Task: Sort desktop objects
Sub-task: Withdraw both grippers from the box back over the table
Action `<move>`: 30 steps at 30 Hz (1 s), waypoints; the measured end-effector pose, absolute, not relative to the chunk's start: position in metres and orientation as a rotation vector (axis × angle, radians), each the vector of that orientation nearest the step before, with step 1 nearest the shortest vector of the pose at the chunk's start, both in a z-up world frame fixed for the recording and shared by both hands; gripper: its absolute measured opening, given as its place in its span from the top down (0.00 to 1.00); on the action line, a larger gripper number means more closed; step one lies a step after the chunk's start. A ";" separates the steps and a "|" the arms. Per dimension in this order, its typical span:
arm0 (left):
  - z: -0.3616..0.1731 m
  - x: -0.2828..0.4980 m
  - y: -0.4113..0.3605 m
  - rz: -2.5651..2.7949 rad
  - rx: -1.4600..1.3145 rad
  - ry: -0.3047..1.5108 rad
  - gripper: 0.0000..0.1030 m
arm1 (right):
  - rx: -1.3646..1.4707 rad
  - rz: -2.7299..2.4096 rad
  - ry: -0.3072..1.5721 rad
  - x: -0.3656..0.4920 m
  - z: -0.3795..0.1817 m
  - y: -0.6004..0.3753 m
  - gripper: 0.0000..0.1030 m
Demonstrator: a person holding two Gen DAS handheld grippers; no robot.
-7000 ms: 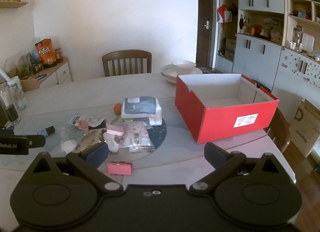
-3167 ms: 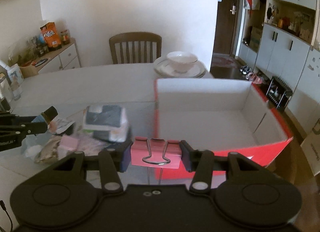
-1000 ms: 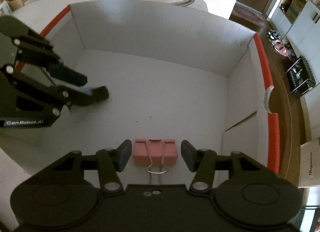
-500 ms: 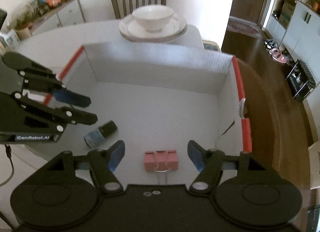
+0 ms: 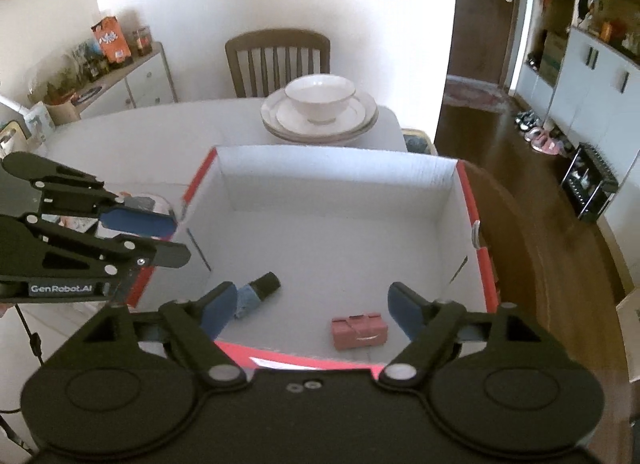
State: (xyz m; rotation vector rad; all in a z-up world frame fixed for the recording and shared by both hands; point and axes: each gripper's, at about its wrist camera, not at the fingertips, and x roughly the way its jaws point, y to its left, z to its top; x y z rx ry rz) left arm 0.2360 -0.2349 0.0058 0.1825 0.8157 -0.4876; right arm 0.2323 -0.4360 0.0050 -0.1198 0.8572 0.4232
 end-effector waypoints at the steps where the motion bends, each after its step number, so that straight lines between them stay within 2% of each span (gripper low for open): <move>1: 0.008 0.232 -0.228 -0.486 0.172 0.806 0.51 | -0.117 0.420 0.851 0.227 0.007 -0.433 0.19; 3: 0.012 0.224 -0.217 -0.486 0.155 0.785 0.38 | -0.118 0.411 0.839 0.221 0.009 -0.428 0.18; 8: 0.022 0.203 -0.190 -0.488 0.142 0.751 0.38 | -0.099 0.384 0.815 0.200 0.014 -0.412 0.15; 16: 0.029 0.174 -0.146 -0.481 0.130 0.714 0.29 | -0.059 0.346 0.785 0.176 0.016 -0.379 0.08; 19: 0.027 0.166 -0.130 -0.474 0.123 0.715 0.28 | -0.049 0.330 0.770 0.166 0.016 -0.366 0.03; 22: 0.024 0.158 -0.113 -0.474 0.123 0.718 0.26 | -0.041 0.321 0.754 0.157 0.017 -0.352 0.03; 24: 0.023 0.152 -0.099 -0.472 0.124 0.713 0.19 | -0.037 0.316 0.749 0.152 0.015 -0.342 0.02; 27: 0.022 0.143 -0.081 -0.471 0.122 0.704 0.18 | -0.028 0.310 0.747 0.145 0.012 -0.325 0.01; 29: 0.020 0.138 -0.069 -0.463 0.127 0.697 0.11 | -0.022 0.307 0.744 0.141 0.009 -0.314 0.01; 30: 0.019 0.135 -0.063 -0.458 0.129 0.694 0.04 | -0.021 0.309 0.742 0.139 0.009 -0.309 0.01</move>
